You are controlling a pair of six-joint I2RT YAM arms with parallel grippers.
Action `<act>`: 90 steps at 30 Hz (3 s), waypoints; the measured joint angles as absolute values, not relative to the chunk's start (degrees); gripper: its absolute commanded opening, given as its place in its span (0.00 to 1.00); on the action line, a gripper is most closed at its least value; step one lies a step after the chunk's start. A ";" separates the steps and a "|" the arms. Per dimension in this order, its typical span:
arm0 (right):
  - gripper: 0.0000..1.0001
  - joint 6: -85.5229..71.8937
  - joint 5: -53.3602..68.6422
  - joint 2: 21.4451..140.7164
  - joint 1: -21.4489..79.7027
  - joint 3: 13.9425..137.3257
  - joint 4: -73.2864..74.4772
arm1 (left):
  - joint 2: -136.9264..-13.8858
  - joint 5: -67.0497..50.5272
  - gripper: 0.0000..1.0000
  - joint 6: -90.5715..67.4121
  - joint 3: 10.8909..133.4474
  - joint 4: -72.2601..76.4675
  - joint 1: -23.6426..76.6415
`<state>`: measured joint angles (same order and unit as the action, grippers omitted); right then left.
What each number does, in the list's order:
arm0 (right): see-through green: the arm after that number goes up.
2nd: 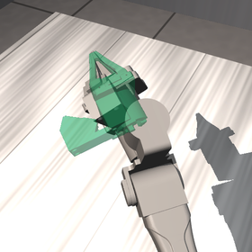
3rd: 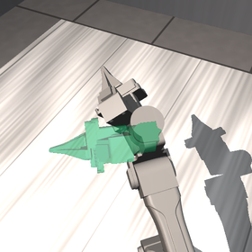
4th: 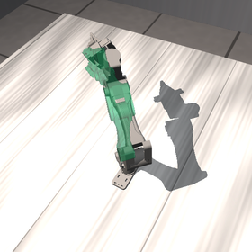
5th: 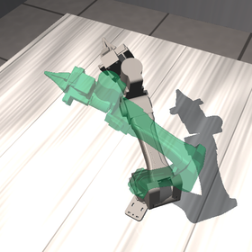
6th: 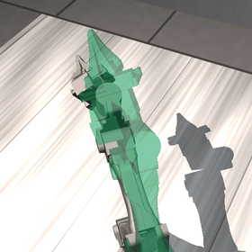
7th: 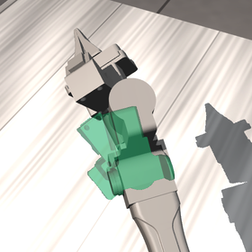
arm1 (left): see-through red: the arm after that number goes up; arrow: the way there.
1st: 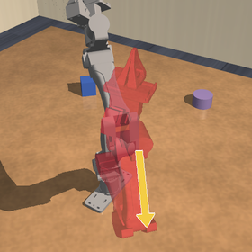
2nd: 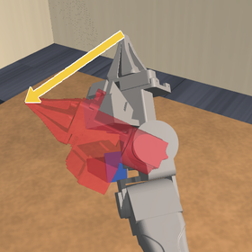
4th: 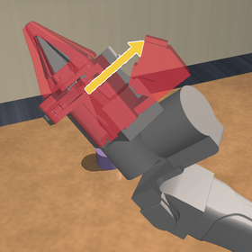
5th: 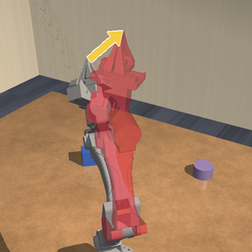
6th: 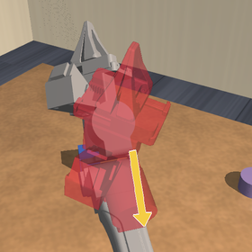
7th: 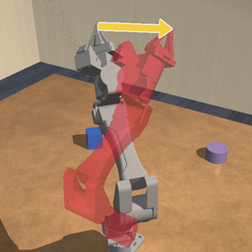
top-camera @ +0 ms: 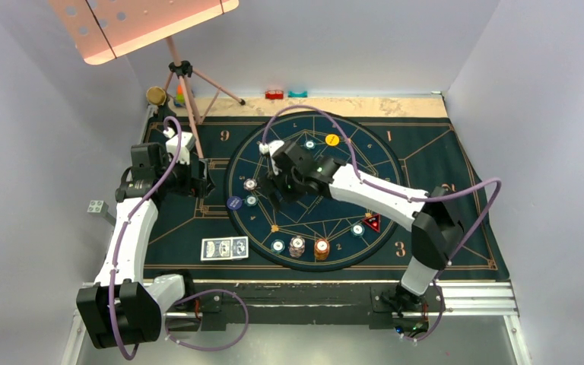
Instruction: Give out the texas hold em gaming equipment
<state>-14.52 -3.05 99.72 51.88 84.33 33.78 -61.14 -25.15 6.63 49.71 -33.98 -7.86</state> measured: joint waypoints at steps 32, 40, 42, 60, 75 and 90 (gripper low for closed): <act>0.69 -14.37 -0.25 92.92 62.30 63.42 35.03 | -61.14 -25.17 1.00 6.66 49.71 -33.98 -7.86; 0.64 -14.41 -0.21 93.60 62.30 63.16 34.35 | -61.14 -25.17 1.00 6.63 49.71 -33.98 -7.86; 0.63 -14.44 -0.21 93.69 62.30 62.89 34.20 | -61.14 -25.17 1.00 6.63 49.71 -33.98 -7.86; 0.10 -14.48 -0.25 93.73 62.30 62.61 34.17 | -61.06 -25.17 1.00 6.63 49.71 -33.98 -7.86; 0.00 -15.84 -0.47 90.96 56.77 69.01 36.53 | -60.84 -25.19 1.00 6.66 49.71 -33.98 -7.86; 0.00 -20.12 -9.08 107.61 29.56 95.11 37.47 | -60.82 -25.36 1.00 6.66 49.71 -33.98 -7.86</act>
